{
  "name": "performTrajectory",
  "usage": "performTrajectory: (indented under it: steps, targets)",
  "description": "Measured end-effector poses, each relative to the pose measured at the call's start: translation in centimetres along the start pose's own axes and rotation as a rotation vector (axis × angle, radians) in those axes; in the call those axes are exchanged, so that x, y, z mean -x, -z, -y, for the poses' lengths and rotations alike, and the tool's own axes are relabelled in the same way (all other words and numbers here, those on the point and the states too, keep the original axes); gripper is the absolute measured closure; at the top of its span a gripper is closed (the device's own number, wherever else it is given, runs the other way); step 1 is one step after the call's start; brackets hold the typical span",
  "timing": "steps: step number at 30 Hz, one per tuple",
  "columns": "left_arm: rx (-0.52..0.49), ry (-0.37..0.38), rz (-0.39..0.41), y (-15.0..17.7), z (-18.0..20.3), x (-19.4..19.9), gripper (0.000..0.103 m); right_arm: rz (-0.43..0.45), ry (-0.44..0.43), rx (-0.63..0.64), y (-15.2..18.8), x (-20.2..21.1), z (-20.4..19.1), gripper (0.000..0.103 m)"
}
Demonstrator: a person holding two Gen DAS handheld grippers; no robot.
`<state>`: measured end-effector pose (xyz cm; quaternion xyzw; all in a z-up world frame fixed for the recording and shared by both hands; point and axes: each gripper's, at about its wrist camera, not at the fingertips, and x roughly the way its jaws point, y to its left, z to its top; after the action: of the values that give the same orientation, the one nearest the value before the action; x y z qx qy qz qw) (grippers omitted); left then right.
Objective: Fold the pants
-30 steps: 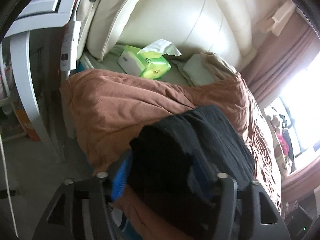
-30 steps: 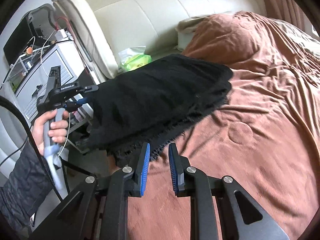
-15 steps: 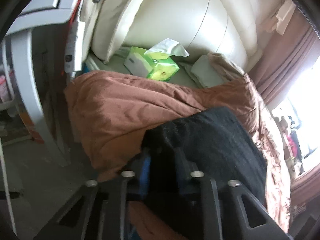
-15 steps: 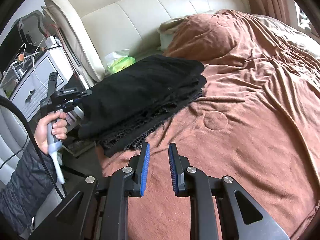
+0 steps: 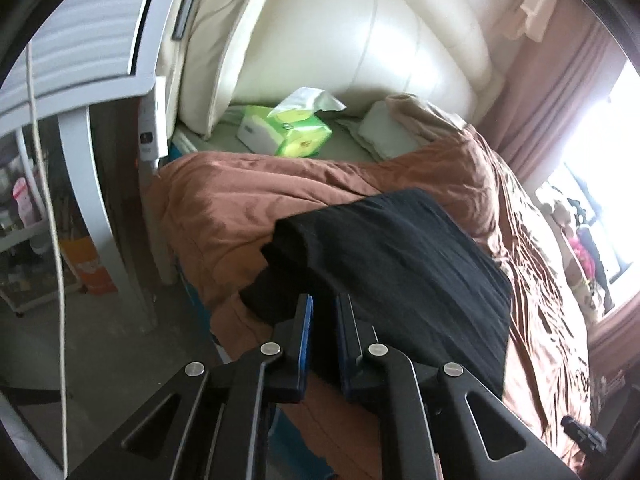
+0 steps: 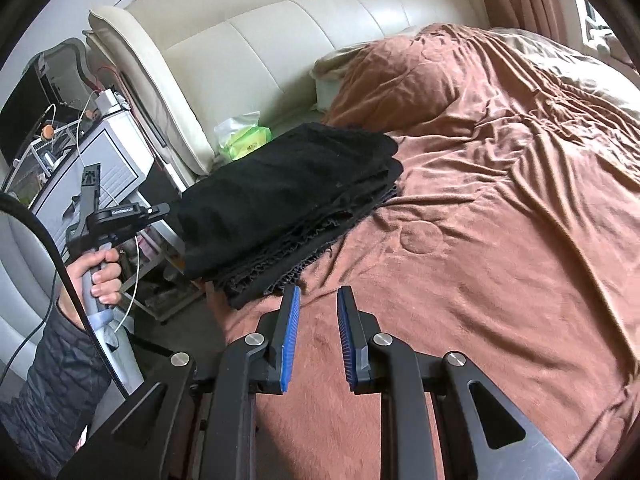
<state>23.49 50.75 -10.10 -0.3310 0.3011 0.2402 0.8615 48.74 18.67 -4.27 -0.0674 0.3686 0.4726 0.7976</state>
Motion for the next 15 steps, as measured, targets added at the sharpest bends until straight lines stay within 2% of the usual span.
performTrajectory:
  steps: [1, 3, 4, 6, 7, 8, 9, 11, 13, 15]
  targets:
    - [-0.006, 0.002, 0.000, 0.1, 0.3, 0.3, 0.090, 0.004, 0.000, -0.004, 0.0, 0.6, 0.0, 0.076]
    - [-0.023, 0.010, -0.005, 0.6, 1.4, 1.4, 0.084, 0.024, 0.012, -0.013, 0.1, 2.2, 0.0, 0.054]
    - [-0.034, 0.015, -0.010, 0.9, 2.1, 2.0, 0.081, 0.039, 0.019, -0.013, 0.2, 3.2, 0.0, 0.051]
    - [-0.046, 0.023, -0.005, 1.4, 3.1, 3.0, 0.066, 0.056, 0.030, -0.003, 0.3, 4.9, -0.1, 0.042]
    - [-0.059, 0.027, 0.003, 1.8, 4.0, 3.7, 0.062, 0.060, 0.034, 0.007, 0.5, 5.8, -0.2, 0.031]
    - [-0.070, 0.029, 0.011, 2.1, 4.6, 4.3, 0.053, 0.065, 0.041, 0.015, 0.7, 6.6, -0.4, 0.024]
    - [-0.077, 0.031, 0.016, 2.3, 5.1, 4.7, 0.042, 0.078, 0.053, 0.020, 1.1, 7.7, -0.6, 0.022]
    - [-0.101, 0.043, 0.038, 3.0, 6.7, 5.9, 0.030, 0.095, 0.064, 0.018, 1.5, 9.8, -0.7, 0.021]
    - [-0.120, 0.039, 0.054, 3.4, 7.8, 6.8, 0.021, 0.109, 0.069, 0.007, 2.1, 11.6, -0.6, 0.015]
    - [-0.148, 0.026, 0.066, 3.9, 9.1, 7.7, 0.008, 0.121, 0.095, -0.001, 2.8, 13.3, -0.5, 0.008]
